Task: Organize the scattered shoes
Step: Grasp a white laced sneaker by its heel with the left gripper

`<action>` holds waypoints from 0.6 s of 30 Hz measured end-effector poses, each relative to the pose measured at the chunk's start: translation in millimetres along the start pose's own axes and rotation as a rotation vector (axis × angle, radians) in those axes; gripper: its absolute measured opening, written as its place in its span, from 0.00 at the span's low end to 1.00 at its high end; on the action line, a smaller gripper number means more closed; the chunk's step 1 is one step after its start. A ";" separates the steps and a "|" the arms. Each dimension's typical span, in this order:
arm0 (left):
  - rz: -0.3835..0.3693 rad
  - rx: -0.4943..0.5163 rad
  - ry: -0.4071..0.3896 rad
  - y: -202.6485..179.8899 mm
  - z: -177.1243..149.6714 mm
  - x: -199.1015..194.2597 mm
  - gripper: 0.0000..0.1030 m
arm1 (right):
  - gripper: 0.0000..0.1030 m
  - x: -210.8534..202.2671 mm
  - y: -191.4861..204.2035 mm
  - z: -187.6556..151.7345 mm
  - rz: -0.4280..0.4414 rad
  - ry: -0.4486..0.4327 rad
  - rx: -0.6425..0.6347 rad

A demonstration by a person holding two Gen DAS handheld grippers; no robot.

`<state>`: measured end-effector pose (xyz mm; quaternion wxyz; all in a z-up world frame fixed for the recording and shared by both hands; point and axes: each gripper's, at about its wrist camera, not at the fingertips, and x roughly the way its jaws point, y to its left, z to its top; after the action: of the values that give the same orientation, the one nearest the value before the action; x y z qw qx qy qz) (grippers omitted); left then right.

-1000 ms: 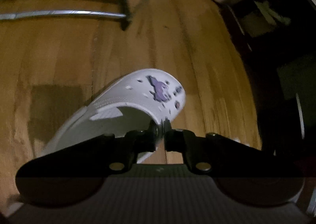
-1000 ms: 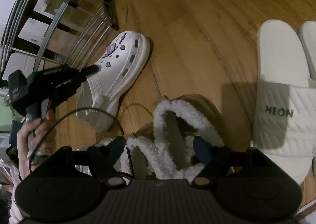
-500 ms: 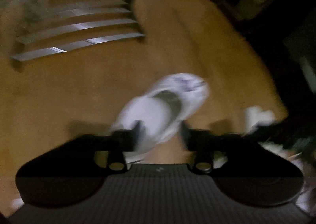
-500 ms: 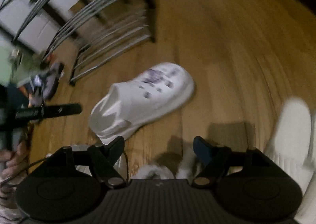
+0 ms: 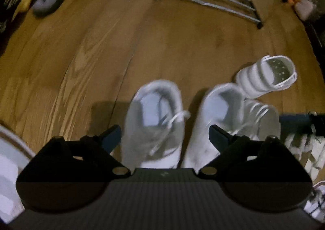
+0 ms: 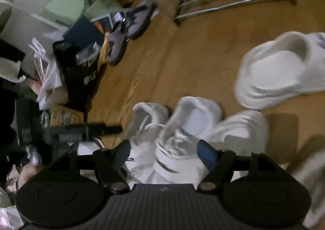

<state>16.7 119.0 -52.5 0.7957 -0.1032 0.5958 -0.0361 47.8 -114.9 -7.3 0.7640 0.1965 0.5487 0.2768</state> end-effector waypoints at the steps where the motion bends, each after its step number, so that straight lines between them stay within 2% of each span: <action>1: 0.008 -0.011 0.014 4.1 -3.0 6.8 0.92 | 0.72 9.5 5.6 6.1 -0.023 0.014 -0.025; 4: 0.078 -0.019 0.036 9.5 -10.8 23.1 0.93 | 0.72 46.5 12.5 22.7 -0.095 0.088 -0.054; 7: 0.030 -0.035 0.082 10.2 -12.9 42.4 0.93 | 0.72 75.8 8.1 17.7 -0.090 0.169 -0.016; 10: -0.014 -0.030 0.102 9.5 -15.4 54.8 0.93 | 0.72 79.9 4.8 7.1 -0.077 0.150 -0.012; 13: 0.067 0.005 0.106 1.1 -15.8 85.1 0.96 | 0.72 90.5 -1.8 8.8 -0.020 0.163 0.003; 14: 0.076 -0.003 0.115 2.4 -15.0 93.3 0.94 | 0.70 98.1 -5.5 11.6 -0.001 0.182 0.027; 15: 0.060 -0.026 0.110 5.7 -13.1 99.9 0.93 | 0.61 104.7 -7.0 14.5 0.000 0.186 0.042; 17: 0.048 -0.047 0.088 9.3 -10.0 106.5 0.93 | 0.61 122.8 -6.9 21.4 -0.045 0.216 0.067; 18: 0.044 -0.057 0.065 11.1 -8.3 107.6 0.93 | 0.58 128.8 -7.8 23.0 -0.059 0.226 0.078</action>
<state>39.1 109.4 -158.3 0.7733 -0.1113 0.6241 -0.0048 102.7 -38.5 -98.6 0.6968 0.1772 0.6473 0.2531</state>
